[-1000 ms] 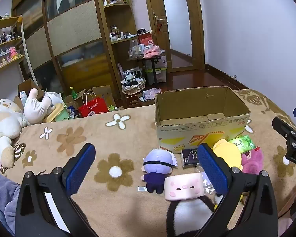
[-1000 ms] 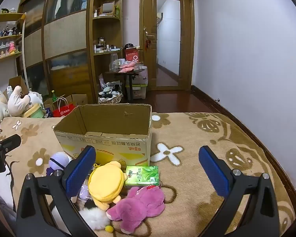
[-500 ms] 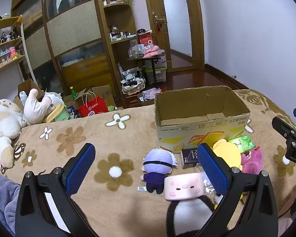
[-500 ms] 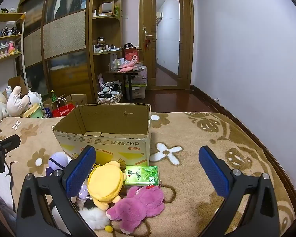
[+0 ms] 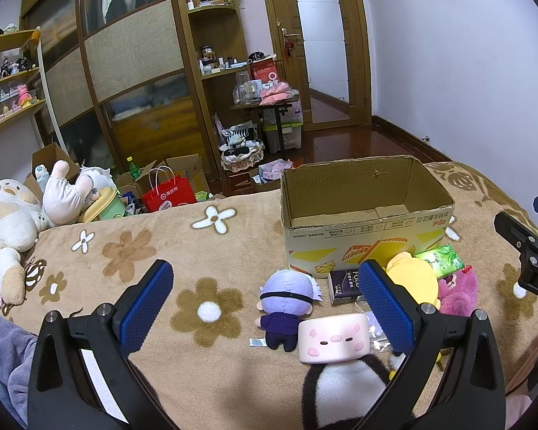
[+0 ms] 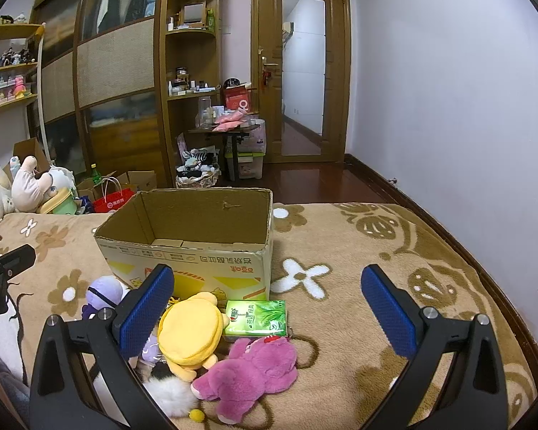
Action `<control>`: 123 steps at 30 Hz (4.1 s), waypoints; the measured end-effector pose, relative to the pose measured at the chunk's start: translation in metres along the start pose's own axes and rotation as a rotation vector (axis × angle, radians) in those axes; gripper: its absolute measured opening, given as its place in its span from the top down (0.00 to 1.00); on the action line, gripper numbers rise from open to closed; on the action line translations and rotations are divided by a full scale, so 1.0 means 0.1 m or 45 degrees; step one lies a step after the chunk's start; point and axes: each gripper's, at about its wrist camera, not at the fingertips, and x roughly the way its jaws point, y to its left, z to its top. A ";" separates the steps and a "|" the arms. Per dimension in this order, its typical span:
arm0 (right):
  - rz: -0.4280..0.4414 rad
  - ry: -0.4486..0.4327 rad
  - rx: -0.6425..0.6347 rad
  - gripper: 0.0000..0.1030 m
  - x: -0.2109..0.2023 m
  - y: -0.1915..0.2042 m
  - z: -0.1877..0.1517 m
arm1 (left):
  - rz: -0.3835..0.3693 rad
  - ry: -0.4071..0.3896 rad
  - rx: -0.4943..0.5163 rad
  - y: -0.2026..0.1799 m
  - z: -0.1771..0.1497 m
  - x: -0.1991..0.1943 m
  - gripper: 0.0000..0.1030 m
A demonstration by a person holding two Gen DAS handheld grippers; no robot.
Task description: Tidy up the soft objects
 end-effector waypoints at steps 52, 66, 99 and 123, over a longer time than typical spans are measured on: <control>-0.001 0.003 0.002 0.00 0.01 0.00 0.00 | -0.001 0.000 0.000 0.00 0.00 0.00 0.01; -0.014 -0.001 -0.018 0.00 0.00 0.00 -0.01 | 0.011 0.003 -0.003 0.01 0.00 0.00 0.01; 0.022 0.291 0.008 0.00 0.49 0.08 -0.08 | -0.052 0.166 0.027 -0.22 0.08 0.42 0.01; -0.050 0.707 0.248 0.10 1.06 -0.31 -0.48 | -0.181 0.711 0.096 -0.57 -0.36 1.33 0.01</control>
